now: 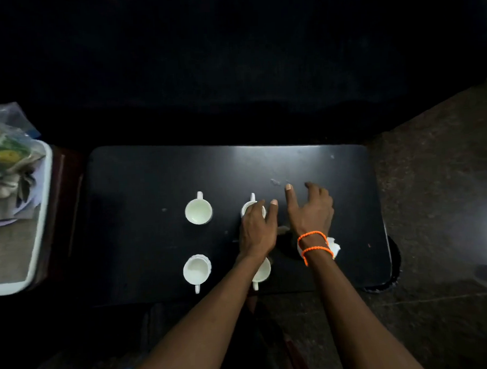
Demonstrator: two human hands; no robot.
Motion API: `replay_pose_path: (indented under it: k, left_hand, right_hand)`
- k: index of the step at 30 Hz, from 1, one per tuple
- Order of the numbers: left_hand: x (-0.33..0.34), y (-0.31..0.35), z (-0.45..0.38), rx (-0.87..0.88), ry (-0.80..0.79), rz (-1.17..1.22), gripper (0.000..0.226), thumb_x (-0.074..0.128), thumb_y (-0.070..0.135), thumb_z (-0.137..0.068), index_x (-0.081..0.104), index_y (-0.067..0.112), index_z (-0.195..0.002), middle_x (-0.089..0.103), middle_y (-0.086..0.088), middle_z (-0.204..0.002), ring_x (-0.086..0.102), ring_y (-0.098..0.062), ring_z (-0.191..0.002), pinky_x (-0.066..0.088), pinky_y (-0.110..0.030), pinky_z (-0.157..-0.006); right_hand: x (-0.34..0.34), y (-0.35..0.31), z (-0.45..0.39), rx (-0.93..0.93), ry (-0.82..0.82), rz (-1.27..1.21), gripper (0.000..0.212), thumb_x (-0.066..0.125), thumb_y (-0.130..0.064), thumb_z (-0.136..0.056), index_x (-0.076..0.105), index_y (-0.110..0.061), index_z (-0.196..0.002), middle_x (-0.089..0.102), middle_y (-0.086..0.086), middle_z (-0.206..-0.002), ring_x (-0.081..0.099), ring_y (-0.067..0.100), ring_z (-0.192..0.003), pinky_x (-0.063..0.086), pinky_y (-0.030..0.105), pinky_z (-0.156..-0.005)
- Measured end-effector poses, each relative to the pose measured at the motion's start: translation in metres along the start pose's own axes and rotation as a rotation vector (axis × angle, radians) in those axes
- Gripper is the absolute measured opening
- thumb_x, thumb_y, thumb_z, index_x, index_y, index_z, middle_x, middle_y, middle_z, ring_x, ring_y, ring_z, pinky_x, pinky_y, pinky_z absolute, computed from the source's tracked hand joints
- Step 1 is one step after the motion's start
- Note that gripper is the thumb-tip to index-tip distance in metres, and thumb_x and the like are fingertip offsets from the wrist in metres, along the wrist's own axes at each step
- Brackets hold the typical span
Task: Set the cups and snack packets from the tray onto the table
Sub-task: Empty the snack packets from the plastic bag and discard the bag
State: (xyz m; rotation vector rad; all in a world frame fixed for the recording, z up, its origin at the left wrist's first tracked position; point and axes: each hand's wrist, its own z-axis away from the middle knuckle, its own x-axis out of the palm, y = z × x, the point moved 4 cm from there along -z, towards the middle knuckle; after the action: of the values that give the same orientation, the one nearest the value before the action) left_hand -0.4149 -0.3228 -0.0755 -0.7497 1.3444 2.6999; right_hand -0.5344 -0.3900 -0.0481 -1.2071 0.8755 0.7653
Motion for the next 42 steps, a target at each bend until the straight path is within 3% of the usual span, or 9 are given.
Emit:
replay_pose_path:
  k: [6,15,22,27,32,35,38,40,42]
  left_hand:
    - [-0.096,-0.021,-0.03,-0.02,0.185,0.054,0.041,0.053,0.045,-0.104,0.071,0.011,-0.12,0.072,-0.01,-0.124,0.063,-0.026,-0.119,0.045,-0.037,-0.106]
    - [-0.307,-0.091,-0.064,-0.164,0.533,0.161,0.049,0.052,0.046,-0.104,0.067,0.007,-0.131,0.069,-0.013,-0.131,0.061,-0.028,-0.126,0.042,-0.037,-0.111]
    - [-0.444,-0.161,-0.066,-0.23,0.763,0.123,0.039,0.053,0.04,-0.104,0.073,0.007,-0.113,0.073,-0.015,-0.114,0.065,-0.033,-0.113,0.049,-0.041,-0.096]
    - [-0.516,-0.198,-0.087,-0.276,0.873,0.16,0.048,0.05,0.044,-0.104,0.064,0.0,-0.118,0.067,-0.021,-0.119,0.063,-0.037,-0.112,0.05,-0.046,-0.091]
    - [-0.562,-0.22,-0.119,-0.375,0.806,0.27,0.076,0.054,0.064,-0.095,0.038,0.022,-0.156,0.046,-0.02,-0.152,0.048,-0.037,-0.138,0.042,-0.043,-0.107]
    - [-0.572,-0.225,-0.13,-0.301,0.773,0.314,0.067,0.056,0.063,-0.095,0.041,0.035,-0.155,0.047,-0.019,-0.152,0.048,-0.033,-0.139,0.041,-0.037,-0.109]
    - [-0.576,-0.222,-0.126,-0.293,0.893,0.333,0.061,0.053,0.065,-0.095,0.06,0.025,-0.14,0.058,-0.017,-0.142,0.056,-0.033,-0.13,0.045,-0.035,-0.103]
    - [-0.579,-0.216,-0.121,-0.337,1.011,0.422,0.076,0.051,0.076,-0.088,0.063,0.015,-0.132,0.062,-0.016,-0.135,0.06,-0.034,-0.124,0.05,-0.042,-0.102]
    - [-0.582,-0.208,-0.12,-0.468,1.036,0.571,0.103,0.054,0.088,-0.073,0.055,0.008,-0.138,0.06,-0.017,-0.137,0.059,-0.035,-0.125,0.052,-0.049,-0.102]
  right_hand:
    - [0.049,-0.1,0.003,-0.236,-0.129,-0.052,0.06,0.063,-0.052,-0.088,0.06,-0.007,-0.127,0.061,0.015,-0.127,0.055,0.033,-0.12,0.046,0.045,-0.102]
    - [0.14,-0.29,0.073,-0.604,-0.381,-0.04,0.062,0.066,-0.048,-0.088,0.057,-0.006,-0.132,0.058,0.017,-0.134,0.052,0.033,-0.125,0.045,0.044,-0.106]
    - [0.223,-0.42,0.122,-0.8,-0.568,-0.039,0.059,0.072,-0.036,-0.086,0.057,-0.002,-0.131,0.057,0.021,-0.128,0.054,0.038,-0.118,0.043,0.039,-0.101]
    - [0.27,-0.494,0.118,-0.58,-0.645,-0.187,0.065,0.069,-0.045,-0.086,0.056,-0.004,-0.134,0.062,0.02,-0.127,0.058,0.036,-0.12,0.045,0.036,-0.099]
    - [0.305,-0.537,0.099,-0.105,-0.868,-0.435,0.079,0.063,-0.067,-0.082,0.058,-0.006,-0.133,0.063,0.013,-0.13,0.062,0.032,-0.116,0.05,0.039,-0.1]
    - [0.313,-0.554,0.106,-0.06,-1.044,-0.512,0.054,0.079,-0.045,-0.078,0.066,-0.011,-0.119,0.071,0.011,-0.117,0.069,0.028,-0.101,0.058,0.043,-0.086]
    - [0.31,-0.561,0.114,-0.166,-1.037,-0.529,0.032,0.078,-0.009,-0.079,0.067,-0.011,-0.109,0.073,0.016,-0.107,0.068,0.04,-0.106,0.057,0.045,-0.082]
    - [0.303,-0.565,0.121,-0.269,-1.038,-0.59,0.033,0.073,0.008,-0.075,0.07,-0.014,-0.1,0.072,0.011,-0.095,0.07,0.039,-0.099,0.06,0.047,-0.082]
    - [0.292,-0.565,0.134,-0.435,-1.113,-0.585,0.036,0.072,0.014,-0.071,0.071,-0.016,-0.091,0.07,0.008,-0.088,0.07,0.03,-0.088,0.058,0.053,-0.087]
